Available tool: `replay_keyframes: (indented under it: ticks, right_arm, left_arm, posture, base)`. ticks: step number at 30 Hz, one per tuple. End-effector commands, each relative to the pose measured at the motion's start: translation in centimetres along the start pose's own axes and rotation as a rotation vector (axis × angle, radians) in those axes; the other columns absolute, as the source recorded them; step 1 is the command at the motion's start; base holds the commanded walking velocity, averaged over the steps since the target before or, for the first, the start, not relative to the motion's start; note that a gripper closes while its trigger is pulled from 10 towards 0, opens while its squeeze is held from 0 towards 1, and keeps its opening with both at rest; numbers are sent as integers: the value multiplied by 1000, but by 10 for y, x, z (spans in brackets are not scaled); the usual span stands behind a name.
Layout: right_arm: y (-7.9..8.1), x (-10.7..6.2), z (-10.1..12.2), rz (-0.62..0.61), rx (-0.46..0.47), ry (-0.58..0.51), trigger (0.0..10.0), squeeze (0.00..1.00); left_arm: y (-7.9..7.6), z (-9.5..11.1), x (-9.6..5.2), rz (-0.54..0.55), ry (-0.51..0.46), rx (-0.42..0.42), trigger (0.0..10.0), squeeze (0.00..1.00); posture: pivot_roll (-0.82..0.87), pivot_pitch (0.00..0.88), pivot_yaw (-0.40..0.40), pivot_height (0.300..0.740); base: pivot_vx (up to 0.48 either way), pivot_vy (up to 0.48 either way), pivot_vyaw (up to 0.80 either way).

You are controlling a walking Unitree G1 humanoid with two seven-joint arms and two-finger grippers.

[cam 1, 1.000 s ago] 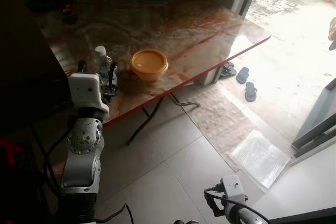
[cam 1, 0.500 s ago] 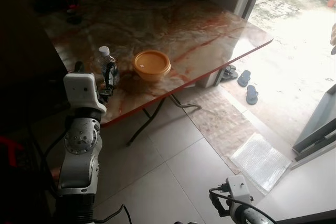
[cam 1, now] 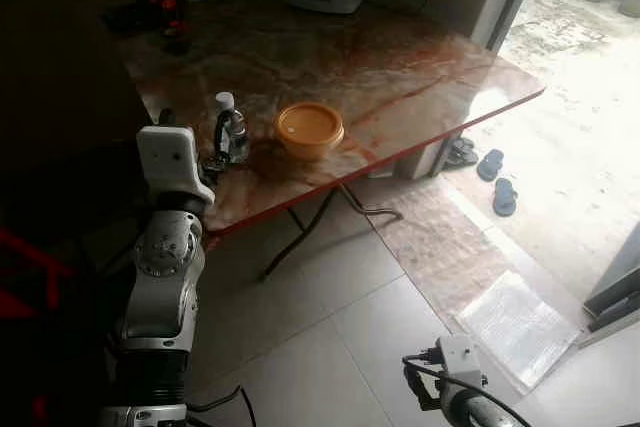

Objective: Restocking fridge

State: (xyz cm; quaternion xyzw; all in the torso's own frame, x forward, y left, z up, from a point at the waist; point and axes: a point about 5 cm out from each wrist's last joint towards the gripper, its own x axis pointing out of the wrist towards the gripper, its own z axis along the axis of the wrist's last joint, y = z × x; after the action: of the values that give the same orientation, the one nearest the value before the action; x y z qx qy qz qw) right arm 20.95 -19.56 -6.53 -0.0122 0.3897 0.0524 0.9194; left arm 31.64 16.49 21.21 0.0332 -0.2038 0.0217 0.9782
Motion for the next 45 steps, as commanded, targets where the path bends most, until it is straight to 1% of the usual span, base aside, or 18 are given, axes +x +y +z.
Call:
replay_keyframes:
  ticks: [1,4,9,12,19,20,22,27,31,32,41,45]
  right_arm:
    - [-1,0,-2,-4,16,18,10000,0]
    - [-2,1,2,-3,10,19,10000,0]
    - [-5,1,3,-17,14,17,10000,0]
    - [-7,0,0,-50,54,19,10000,0]
    - [-7,0,1,-49,54,20,10000,0]
    - [-9,-2,-6,-61,62,44,10000,0]
    - [-11,-5,-16,-81,77,76,10000,0]
    - [-13,-7,-19,-97,78,74,10000,0]
    - [-13,-8,-21,-79,79,80,10000,0]
    - [-13,-8,-22,-76,95,77,10000,0]
    - [-13,-8,-22,-72,90,80,10000,0]
    - [-14,-9,-23,-70,86,84,10000,0]
  left_arm:
    - [1,8,4,3,-36,12,10000,0]
    - [5,10,4,25,-44,23,10000,0]
    - [4,11,6,21,-50,21,10000,0]
    - [3,11,6,17,-51,19,10000,0]
    - [4,11,6,18,-52,20,10000,0]
    - [3,11,2,15,-46,24,10000,0]
    - [3,12,-4,9,-37,34,10000,0]
    - [3,13,-7,5,-33,38,10000,0]
    - [0,11,-9,4,-18,30,10000,0]
    - [-1,11,-10,1,-16,29,10000,0]
    - [-2,12,-13,-10,-5,31,10000,0]
    - [-5,14,-15,-23,-5,25,10000,0]
  posture:
    - [38,97,-103,740]
    - [30,90,-99,740]
    - [29,95,-102,740]
    - [22,102,-109,740]
    - [22,102,-109,740]
    - [25,136,-96,740]
    - [24,143,-95,740]
    - [22,163,-97,740]
    - [27,170,-96,740]
    - [28,170,-96,740]
    - [38,164,-92,740]
    - [37,158,-90,740]
  base:
    - [0,0,0]
    - [0,0,0]
    - [0,0,0]
    - [0,0,0]
    - [0,0,0]
    - [0,0,0]
    - [0,0,0]
    - [0,0,0]
    - [0,0,486]
    - [0,0,0]
    - [0,0,0]
    - [263,0,0]
